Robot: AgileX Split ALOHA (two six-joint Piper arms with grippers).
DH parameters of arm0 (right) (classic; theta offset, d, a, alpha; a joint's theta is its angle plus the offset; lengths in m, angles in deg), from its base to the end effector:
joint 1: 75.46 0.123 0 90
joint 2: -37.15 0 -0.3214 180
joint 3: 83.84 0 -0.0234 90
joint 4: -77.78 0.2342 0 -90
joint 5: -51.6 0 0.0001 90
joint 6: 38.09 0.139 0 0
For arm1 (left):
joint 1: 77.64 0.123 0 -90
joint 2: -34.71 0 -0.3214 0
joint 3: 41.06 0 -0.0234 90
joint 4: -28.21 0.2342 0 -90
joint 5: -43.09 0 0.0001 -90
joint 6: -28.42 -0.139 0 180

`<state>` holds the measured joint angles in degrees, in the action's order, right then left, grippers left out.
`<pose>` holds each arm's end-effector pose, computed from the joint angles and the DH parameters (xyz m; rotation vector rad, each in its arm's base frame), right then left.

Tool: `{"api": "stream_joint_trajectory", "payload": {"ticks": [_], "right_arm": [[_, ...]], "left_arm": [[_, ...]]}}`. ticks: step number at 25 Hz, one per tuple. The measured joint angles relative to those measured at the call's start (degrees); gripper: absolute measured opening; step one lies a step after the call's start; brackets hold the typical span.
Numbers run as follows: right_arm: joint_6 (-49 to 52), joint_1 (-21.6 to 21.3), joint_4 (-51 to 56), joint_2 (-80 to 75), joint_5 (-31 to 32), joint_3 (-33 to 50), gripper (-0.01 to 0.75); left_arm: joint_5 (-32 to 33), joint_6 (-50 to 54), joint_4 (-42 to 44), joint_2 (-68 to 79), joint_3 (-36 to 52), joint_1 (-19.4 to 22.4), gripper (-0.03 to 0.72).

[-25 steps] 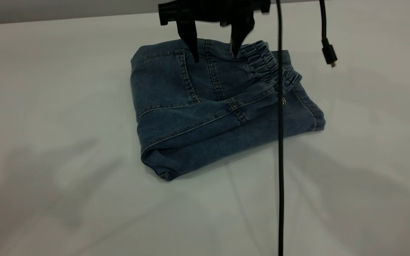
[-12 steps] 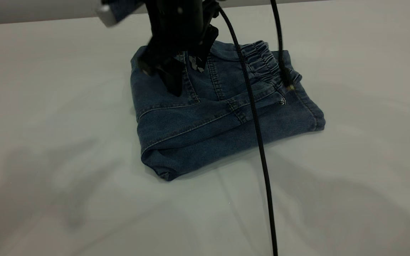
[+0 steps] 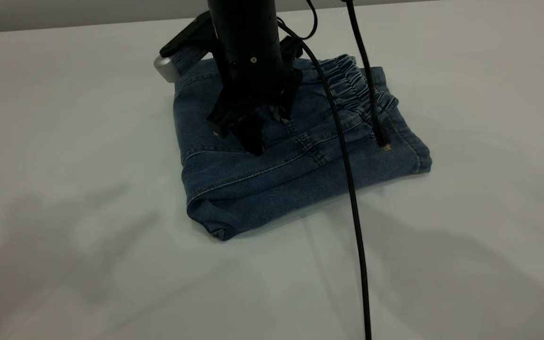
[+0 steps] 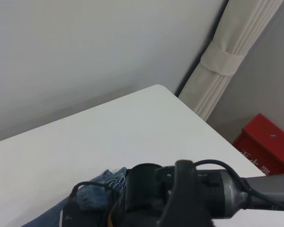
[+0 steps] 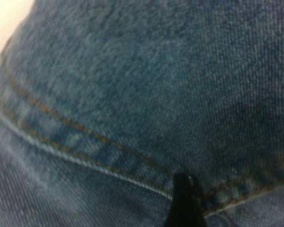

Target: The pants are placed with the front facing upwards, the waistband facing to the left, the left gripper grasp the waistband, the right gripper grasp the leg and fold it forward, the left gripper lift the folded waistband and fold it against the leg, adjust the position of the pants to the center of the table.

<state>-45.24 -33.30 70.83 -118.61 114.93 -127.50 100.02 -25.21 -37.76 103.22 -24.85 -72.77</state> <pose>0.4031 0.3447 0.0508 -1.3326 2.7211 -0.1235 0.2015 -0.0897 0.4266 0.5032 1.8768 -0.7900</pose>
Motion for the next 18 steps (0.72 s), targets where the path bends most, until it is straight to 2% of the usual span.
{"api": "stream_joint_trajectory", "payload": {"ticks": [9, 18], "right_arm": [[14.61, 0.0, 2.9, -0.24, -0.05, 0.05, 0.441], [22.6, -0.02, 6.31, -0.29, -0.6, 0.05, 0.441]], "left_arm": [[0.0, 0.0, 0.02, 0.0, 0.0, 0.0, 0.485], [0.06, 0.0, 0.02, 0.0, 0.0, 0.0, 0.485]]}}
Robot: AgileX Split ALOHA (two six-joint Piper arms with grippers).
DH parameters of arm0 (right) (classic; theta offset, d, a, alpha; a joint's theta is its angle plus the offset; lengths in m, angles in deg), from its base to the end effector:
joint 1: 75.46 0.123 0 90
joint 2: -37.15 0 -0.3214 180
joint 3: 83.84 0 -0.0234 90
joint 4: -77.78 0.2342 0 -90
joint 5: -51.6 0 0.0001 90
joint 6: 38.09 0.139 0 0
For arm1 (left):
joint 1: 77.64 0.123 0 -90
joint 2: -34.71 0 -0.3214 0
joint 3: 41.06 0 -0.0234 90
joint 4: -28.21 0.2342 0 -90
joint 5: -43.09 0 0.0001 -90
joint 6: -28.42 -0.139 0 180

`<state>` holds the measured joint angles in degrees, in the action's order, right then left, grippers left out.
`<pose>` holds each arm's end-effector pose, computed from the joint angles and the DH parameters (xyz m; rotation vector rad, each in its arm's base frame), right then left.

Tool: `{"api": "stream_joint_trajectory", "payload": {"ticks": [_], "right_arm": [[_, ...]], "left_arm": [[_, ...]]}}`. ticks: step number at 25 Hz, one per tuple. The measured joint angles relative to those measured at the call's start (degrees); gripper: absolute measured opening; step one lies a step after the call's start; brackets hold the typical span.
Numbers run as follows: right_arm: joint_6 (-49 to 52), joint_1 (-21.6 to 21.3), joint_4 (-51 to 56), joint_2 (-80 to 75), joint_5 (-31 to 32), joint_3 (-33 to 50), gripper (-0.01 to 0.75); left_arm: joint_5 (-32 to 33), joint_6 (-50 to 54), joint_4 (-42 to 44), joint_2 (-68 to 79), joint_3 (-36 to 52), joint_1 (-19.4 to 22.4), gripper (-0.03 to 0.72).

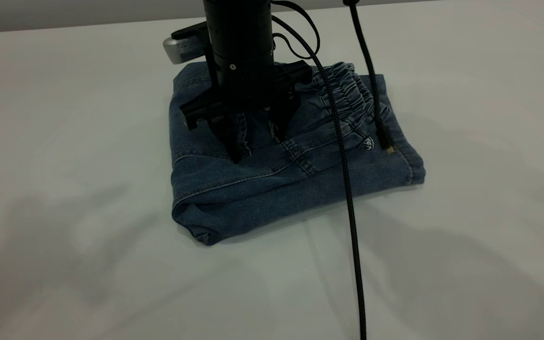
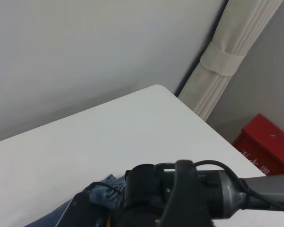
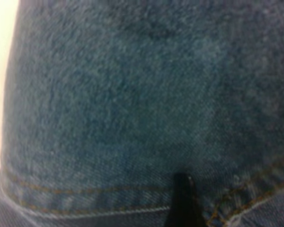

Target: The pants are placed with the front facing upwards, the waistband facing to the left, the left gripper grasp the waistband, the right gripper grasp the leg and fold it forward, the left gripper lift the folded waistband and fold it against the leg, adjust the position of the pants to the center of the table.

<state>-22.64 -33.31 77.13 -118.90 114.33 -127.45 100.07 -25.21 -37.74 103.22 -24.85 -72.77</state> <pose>0.3944 0.3551 0.0472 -0.7142 2.9779 0.0484 0.2014 -0.0897 0.4266 0.5041 1.8773 -0.7903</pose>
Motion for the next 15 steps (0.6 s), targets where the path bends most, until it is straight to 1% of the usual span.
{"api": "stream_joint_trajectory", "payload": {"ticks": [7, 15], "right_arm": [[8.09, -0.6, 0.65, 0.0, -0.72, 0.0, 0.441], [17.21, -1.04, 0.65, -0.67, -3.33, 0.0, 0.441]], "left_arm": [[0.29, -0.01, -0.17, 0.0, 0.0, 0.0, 0.474], [0.71, -0.01, -0.44, -0.05, 0.0, 0.0, 0.474]]}}
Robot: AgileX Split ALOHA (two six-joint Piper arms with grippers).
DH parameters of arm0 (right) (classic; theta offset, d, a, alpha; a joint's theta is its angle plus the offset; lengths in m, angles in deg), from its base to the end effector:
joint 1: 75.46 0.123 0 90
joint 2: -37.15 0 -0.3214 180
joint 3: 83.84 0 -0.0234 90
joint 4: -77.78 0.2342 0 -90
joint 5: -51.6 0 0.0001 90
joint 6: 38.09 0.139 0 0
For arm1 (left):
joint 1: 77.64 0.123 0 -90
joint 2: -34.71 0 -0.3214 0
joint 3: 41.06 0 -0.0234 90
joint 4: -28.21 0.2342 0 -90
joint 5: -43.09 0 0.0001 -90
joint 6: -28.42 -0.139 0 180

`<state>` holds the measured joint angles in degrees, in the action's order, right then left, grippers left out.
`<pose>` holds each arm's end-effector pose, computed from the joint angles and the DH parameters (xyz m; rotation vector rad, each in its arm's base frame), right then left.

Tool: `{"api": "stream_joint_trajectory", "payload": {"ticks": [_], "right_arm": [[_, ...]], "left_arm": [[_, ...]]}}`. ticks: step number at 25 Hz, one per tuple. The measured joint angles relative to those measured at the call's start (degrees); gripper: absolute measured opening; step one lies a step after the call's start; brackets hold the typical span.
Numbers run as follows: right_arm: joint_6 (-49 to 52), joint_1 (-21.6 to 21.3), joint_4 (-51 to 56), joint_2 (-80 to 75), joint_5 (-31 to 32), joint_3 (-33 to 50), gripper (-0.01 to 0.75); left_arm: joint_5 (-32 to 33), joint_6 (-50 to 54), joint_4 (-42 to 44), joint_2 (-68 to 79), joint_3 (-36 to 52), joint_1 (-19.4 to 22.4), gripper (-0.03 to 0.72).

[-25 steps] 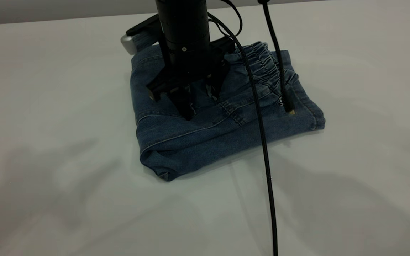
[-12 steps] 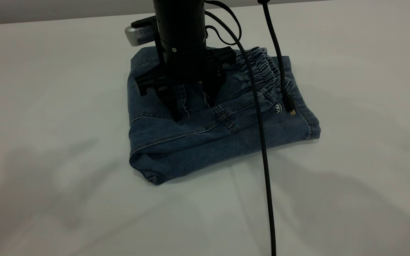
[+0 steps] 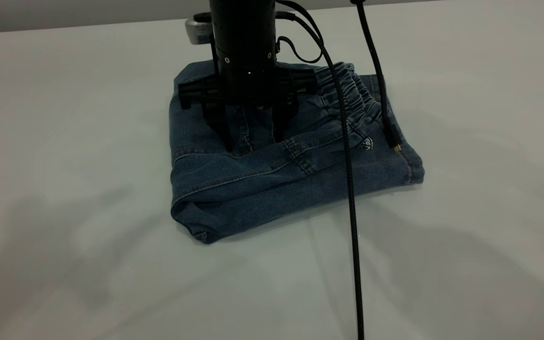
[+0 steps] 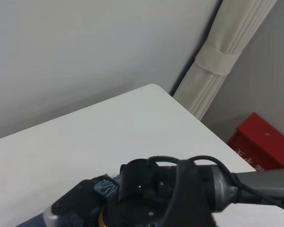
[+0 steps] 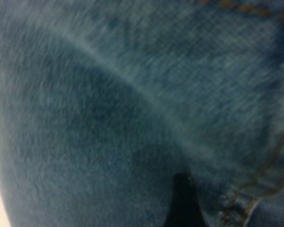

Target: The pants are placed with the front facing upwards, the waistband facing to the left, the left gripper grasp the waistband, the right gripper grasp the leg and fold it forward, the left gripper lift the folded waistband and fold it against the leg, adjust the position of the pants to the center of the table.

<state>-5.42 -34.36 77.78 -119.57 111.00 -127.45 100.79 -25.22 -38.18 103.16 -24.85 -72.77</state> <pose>0.4053 0.3536 0.0418 -0.2230 3.0265 0.1192 0.1997 -0.0911 0.4271 0.5107 1.8756 -0.8058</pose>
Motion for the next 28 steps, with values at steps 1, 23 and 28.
{"api": "stream_joint_trajectory", "payload": {"ticks": [1, 23, 28], "right_arm": [[1.17, 0.0, 0.0, -0.31, -0.06, -0.05, 0.441], [19.22, -1.58, -2.39, -3.07, 3.39, -9.0, 0.441], [10.78, -1.74, -10.44, -1.87, 9.93, -16.36, 0.434]], "left_arm": [[0.0, -0.05, 0.0, 0.0, 0.0, 0.0, 0.474], [-0.11, 0.0, 0.0, 0.0, 0.0, 0.0, 0.474], [-0.11, 0.0, 0.0, 0.0, 0.0, 0.0, 0.474]]}}
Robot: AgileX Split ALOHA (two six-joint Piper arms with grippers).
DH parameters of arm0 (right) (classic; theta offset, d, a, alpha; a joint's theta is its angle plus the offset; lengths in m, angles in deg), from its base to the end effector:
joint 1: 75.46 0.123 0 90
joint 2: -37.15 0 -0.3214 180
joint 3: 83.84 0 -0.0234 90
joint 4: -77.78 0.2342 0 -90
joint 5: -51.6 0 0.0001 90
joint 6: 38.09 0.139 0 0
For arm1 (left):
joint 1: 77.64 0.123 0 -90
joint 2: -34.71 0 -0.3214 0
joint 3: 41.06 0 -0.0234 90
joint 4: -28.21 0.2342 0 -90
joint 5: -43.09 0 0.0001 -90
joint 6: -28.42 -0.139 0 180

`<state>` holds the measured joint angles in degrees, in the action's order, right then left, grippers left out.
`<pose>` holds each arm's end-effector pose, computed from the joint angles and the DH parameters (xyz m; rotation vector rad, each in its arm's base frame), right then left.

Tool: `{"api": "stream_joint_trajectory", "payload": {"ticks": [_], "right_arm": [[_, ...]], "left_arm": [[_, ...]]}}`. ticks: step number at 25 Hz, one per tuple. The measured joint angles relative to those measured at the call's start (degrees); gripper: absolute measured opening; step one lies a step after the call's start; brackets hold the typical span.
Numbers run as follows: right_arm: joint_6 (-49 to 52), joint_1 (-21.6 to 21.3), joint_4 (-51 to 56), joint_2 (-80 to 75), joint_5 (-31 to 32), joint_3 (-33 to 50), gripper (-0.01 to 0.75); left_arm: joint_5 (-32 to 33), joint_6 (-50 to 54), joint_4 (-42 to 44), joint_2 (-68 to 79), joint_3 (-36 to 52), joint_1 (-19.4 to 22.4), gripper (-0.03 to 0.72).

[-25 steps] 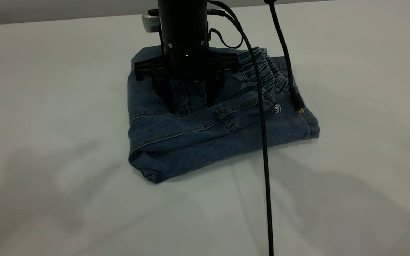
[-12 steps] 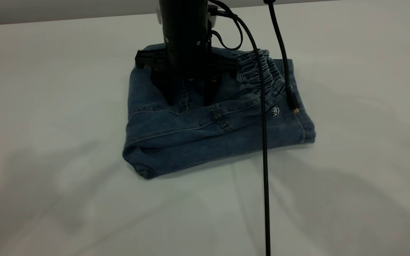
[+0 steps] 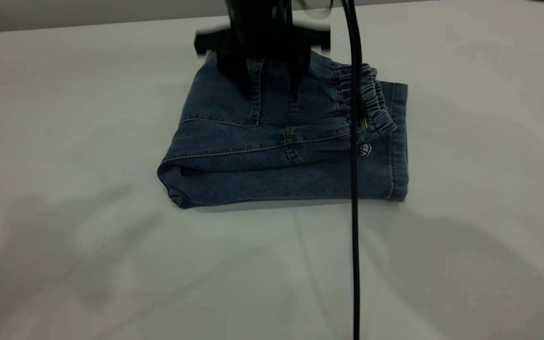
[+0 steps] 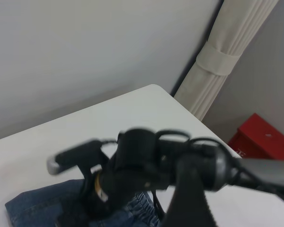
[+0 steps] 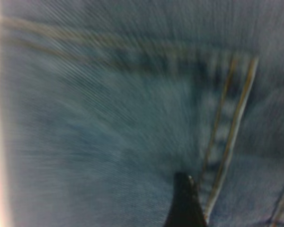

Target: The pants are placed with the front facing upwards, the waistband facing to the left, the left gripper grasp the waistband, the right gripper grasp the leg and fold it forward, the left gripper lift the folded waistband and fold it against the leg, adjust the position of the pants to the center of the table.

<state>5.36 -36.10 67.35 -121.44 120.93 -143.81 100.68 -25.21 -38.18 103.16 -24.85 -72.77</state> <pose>0.4506 0.3392 0.0945 0.0358 2.8674 0.0092 0.1999 -0.0909 0.4271 0.5090 1.8751 -0.8046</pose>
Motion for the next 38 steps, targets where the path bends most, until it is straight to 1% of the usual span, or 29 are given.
{"api": "stream_joint_trajectory", "payload": {"ticks": [4, 7, 12, 14, 17, 19, 23, 27, 29, 31, 33, 36, 38], "right_arm": [[-12.7, 0.1, 2.87, 4.53, 0.26, -5.18, 0.405], [-20.62, 0.1, 6.29, 9.04, 0.81, -5.91, 0.384], [-32.44, 0.1, 10.44, 18.49, 0.88, -3.81, 0.369], [-36.49, 0.1, 12.41, 22.64, 0.88, -1.96, 0.367], [-41.75, 0.1, 15.39, 30.24, 0.88, 2.27, 0.367], [-44.18, 0.1, 15.58, 35.5, 0.82, 6.32, 0.367], [-46.29, 0.1, 14.75, 47.77, 0.76, 16.68, 0.367], [-46.72, 0.1, 14.8, 61.35, 0.72, 29.41, 0.367], [-46.72, 0.1, 14.73, 68.12, 0.72, 36.1, 0.367], [-46.72, 0.1, 14.79, 75.79, 0.12, 43.18, 0.367], [-46.66, 0.1, 15.56, 83.06, -2.93, 51.36, 0.367], [-46.58, 0.1, 18.0, 94.93, -8.97, 63.51, 0.367], [-45.48, 0.1, 18.49, 103.9, -10.76, 72.03, 0.367]], "left_arm": [[0.0, 0.0, 0.13, -0.38, 0.0, 0.0, 0.474], [0.0, -0.05, 0.54, -1.83, 0.0, 0.0, 0.474], [0.18, 0.59, 5.75, -7.51, 0.0, 0.1, 0.474], [-0.83, 2.78, 9.4, -11.27, 0.0, 0.1, 0.474], [-2.6, 8.89, 15.86, -16.99, 0.0, 0.1, 0.474], [-2.42, 13.87, 20.4, -20.73, -0.05, 0.1, 0.474], [0.72, 24.59, 31.0, -28.17, -0.05, 0.1, 0.474], [6.78, 34.68, 41.75, -33.84, 0.07, 0.1, 0.474], [10.23, 38.11, 45.99, -35.8, 0.29, 0.1, 0.474], [12.27, 40.6, 49.68, -37.44, 1.31, 0.1, 0.474], [12.57, 42.5, 51.68, -39.28, 3.3, 0.05, 0.474], [12.55, 44.62, 51.72, -43.03, 8.08, 0.05, 0.474], [12.49, 46.18, 51.49, -45.82, 11.38, 0.05, 0.474]]}}
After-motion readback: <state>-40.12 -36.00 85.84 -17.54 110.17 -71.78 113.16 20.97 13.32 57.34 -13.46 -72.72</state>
